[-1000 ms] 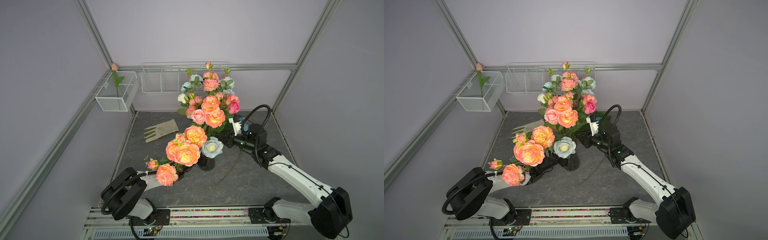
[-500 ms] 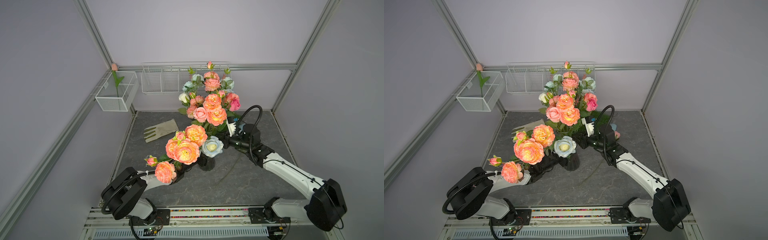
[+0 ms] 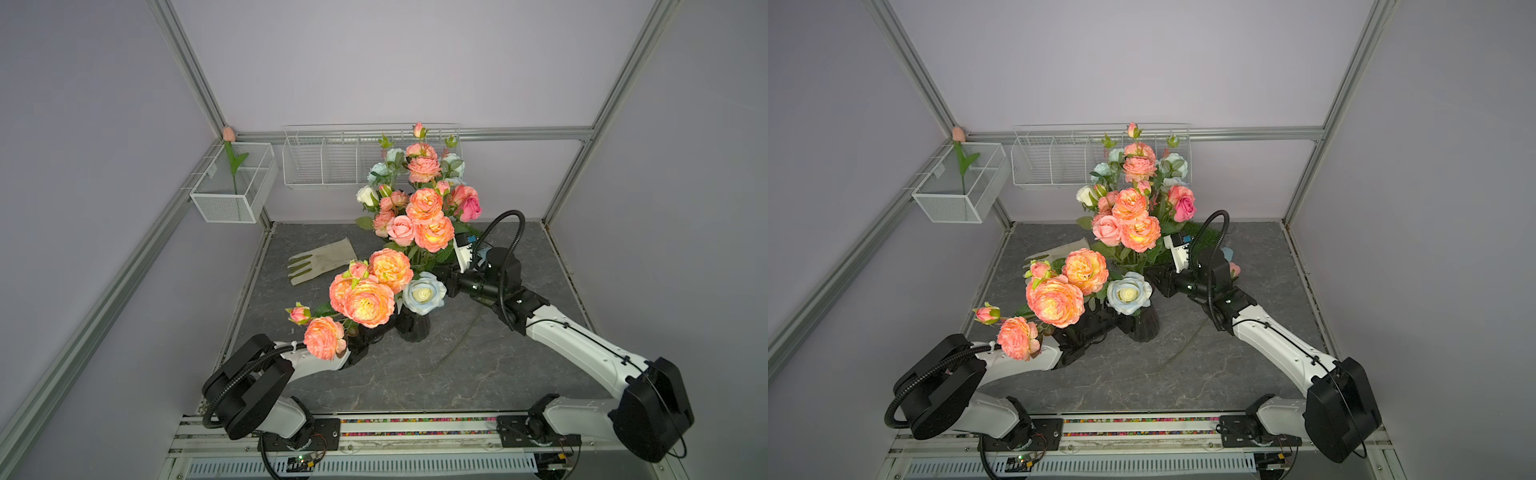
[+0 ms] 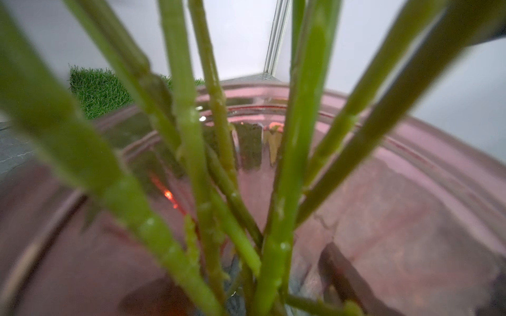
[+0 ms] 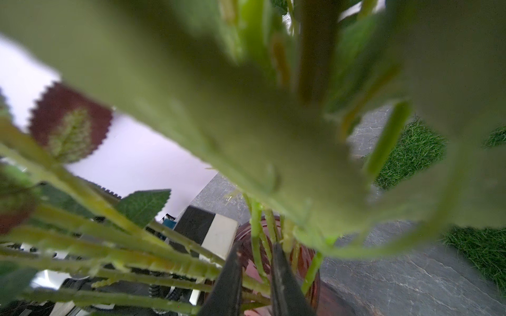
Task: Pick out pink flowers from the vase
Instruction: Pick up the flower from the vase.
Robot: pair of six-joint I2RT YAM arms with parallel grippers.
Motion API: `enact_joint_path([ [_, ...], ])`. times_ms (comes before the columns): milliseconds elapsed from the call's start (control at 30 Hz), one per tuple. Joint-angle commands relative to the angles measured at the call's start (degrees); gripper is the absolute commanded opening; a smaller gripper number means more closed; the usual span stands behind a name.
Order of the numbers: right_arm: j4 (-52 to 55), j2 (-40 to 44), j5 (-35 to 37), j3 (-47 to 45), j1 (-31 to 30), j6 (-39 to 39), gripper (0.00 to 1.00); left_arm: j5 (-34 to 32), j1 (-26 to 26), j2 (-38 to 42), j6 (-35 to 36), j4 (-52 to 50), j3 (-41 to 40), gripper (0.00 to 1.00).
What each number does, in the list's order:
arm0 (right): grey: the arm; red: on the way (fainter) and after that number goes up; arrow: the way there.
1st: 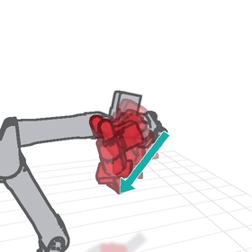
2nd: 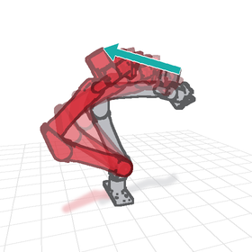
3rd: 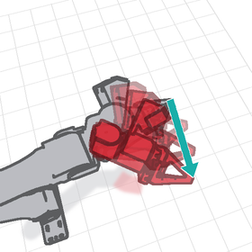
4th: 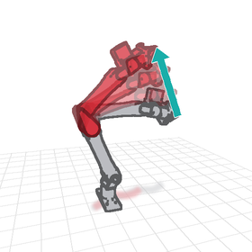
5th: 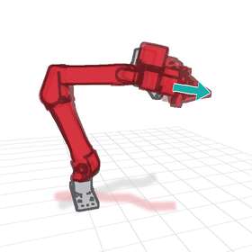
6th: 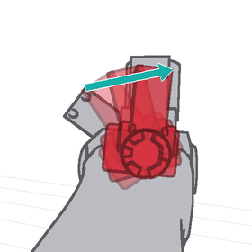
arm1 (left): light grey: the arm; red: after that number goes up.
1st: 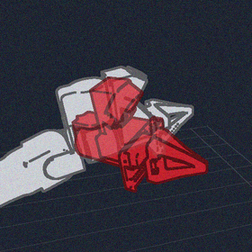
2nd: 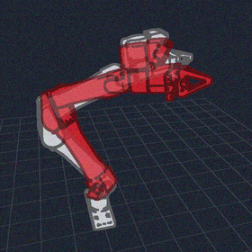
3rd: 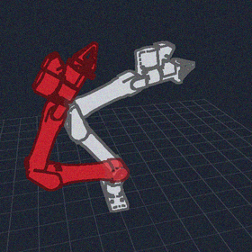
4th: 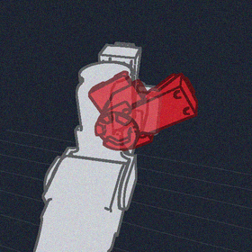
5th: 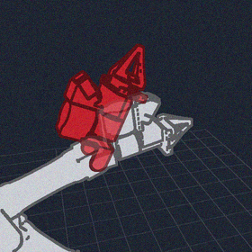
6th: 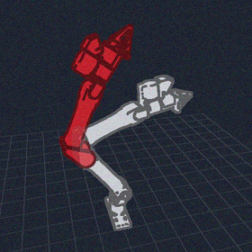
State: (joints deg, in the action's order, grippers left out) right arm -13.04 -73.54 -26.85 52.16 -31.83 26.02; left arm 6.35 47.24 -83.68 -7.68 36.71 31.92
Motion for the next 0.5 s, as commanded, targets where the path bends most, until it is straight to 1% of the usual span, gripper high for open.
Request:
enact_joint_path([
  [0, 1.6, 3.3, 0.5, -1.4, 0.6, -1.5, 0.23, 2.0, 0.0, -2.2, -1.1, -9.4, -2.2, 0.0],
  [67, 2.8, 4.7, 1.5, -3.4, 0.8, -1.7, 0.23, 2.2, 0.0, -2.1, -1.1, -9.3, -2.4, 0.0],
  [167, 3.7, 5.6, 2.1, -4.0, 1.2, -1.9, 0.25, 2.1, 0.0, -1.9, -0.9, -9.3, -2.7, 0.0],
  [333, 3.1, 4.0, 0.9, -2.4, 1.4, -2.2, 0.25, 2.3, 0.0, -2.0, -1.0, -9.3, -2.8, 0.0],
  [467, 1.3, 2.4, -0.5, -2.2, 1.3, -1.0, 0.25, 2.6, 0.0, -2.1, -1.0, -9.4, -2.8, 0.0],
])
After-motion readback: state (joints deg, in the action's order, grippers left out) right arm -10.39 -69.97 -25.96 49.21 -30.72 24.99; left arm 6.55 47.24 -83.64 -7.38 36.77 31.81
